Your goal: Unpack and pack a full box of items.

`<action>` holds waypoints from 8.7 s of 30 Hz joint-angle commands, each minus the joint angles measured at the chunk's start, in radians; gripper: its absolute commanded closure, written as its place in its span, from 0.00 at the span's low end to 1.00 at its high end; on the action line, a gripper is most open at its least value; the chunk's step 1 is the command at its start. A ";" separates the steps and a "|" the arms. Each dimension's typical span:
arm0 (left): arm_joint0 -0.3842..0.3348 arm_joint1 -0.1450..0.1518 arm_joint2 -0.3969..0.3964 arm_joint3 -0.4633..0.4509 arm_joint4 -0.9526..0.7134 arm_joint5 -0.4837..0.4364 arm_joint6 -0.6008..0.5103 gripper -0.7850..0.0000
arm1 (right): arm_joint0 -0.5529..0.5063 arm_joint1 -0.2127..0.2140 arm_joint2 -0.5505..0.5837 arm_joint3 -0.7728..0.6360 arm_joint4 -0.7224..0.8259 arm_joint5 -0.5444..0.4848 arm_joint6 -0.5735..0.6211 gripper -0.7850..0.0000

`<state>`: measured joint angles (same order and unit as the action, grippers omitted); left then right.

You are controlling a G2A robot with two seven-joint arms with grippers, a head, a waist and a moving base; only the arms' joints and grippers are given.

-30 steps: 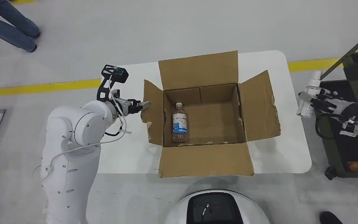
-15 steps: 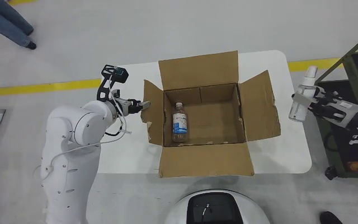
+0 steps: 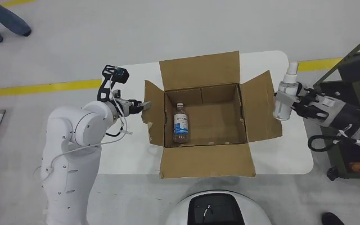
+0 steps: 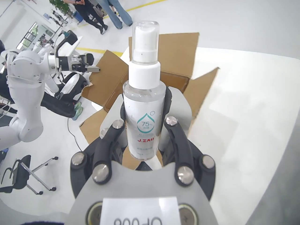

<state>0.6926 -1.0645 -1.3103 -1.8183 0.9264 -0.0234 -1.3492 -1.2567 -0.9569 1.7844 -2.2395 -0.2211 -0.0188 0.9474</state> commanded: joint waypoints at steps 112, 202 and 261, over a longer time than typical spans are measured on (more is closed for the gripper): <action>0.000 0.000 0.000 0.000 0.000 0.000 0.000 0.00 | -0.329 -0.164 0.125 0.254 -0.062 -0.080 -0.636 1.00; -0.040 -0.034 0.357 0.071 -0.055 -0.268 0.189 1.00 | 0.433 -0.179 -0.284 1.017 0.171 -0.182 -0.321 1.00; 0.051 0.010 0.077 -0.063 -0.230 -0.221 0.036 0.00 | 0.777 -0.243 -0.662 1.302 0.273 -0.599 0.151 1.00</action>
<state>0.7294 -1.0596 -1.2033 -1.8597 0.7238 -0.2507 -1.3010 -0.4735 -1.2001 1.1309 -0.9263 0.0638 -0.6272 1.0992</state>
